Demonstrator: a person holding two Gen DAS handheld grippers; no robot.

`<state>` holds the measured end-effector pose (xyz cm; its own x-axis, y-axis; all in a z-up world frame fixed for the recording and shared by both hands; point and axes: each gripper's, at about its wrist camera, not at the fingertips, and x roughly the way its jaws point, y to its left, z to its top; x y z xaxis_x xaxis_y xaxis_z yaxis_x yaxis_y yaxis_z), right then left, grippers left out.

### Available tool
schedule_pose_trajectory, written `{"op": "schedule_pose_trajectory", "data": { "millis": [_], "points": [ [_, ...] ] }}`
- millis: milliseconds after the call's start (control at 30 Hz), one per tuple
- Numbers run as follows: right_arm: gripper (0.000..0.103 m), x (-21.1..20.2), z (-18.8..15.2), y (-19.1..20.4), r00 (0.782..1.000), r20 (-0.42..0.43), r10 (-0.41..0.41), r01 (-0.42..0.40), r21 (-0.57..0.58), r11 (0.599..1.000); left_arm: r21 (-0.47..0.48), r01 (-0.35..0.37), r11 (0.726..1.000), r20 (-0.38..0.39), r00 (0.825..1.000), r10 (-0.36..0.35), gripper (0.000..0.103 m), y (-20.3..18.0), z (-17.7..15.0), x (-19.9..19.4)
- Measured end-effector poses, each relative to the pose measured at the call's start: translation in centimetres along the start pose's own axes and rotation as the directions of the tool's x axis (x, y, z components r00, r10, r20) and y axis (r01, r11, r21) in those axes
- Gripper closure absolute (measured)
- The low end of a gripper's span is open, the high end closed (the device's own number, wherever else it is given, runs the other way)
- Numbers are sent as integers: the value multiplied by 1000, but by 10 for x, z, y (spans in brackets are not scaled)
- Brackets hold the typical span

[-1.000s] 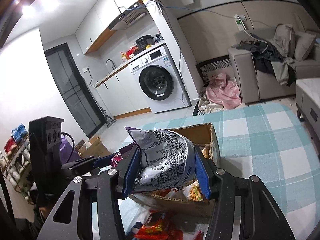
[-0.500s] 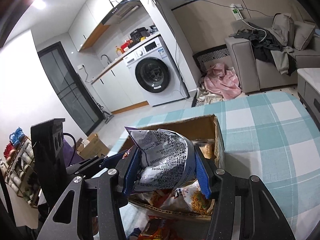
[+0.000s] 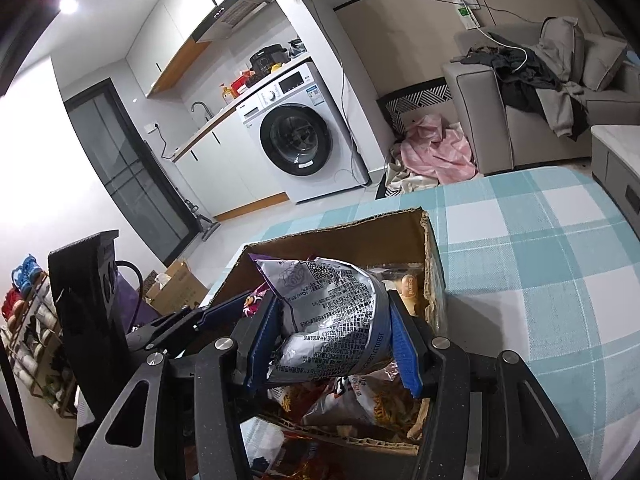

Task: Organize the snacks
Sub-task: 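Lift both held bags and carry them over the open box, then open both grippers to drop the bags into the box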

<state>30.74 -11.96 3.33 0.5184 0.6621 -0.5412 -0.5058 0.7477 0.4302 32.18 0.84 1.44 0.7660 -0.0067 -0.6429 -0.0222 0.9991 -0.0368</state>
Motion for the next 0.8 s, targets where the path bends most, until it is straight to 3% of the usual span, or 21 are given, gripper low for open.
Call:
{"op": "schedule_pose_trajectory", "data": {
  "millis": [233,367,433,567,633,800],
  "points": [
    [49,0,1,0,1000,-9,1,-1,7,1000,-5,4,1000,0,1000,-4,46,-8,-2,-5],
    [44,-3,-1,2,1000,-16,4,-4,-14,1000,-16,4,1000,2,1000,-4,36,-7,-2,-12],
    [31,-8,-1,4,1000,-1,-5,5,-27,1000,-23,8,1000,5,1000,-8,29,-7,-4,-18],
    [22,-22,0,8,1000,24,9,-8,-40,999,-17,7,1000,13,1000,-7,22,-7,-7,-32],
    [10,-31,-2,12,999,34,11,-9,-57,998,-18,17,1000,9,1000,-17,20,-7,-9,-41],
    [0,-47,-9,18,999,41,13,-10,-71,997,-10,19,1000,22,1000,-19,11,-6,-17,-72]
  ]
}}
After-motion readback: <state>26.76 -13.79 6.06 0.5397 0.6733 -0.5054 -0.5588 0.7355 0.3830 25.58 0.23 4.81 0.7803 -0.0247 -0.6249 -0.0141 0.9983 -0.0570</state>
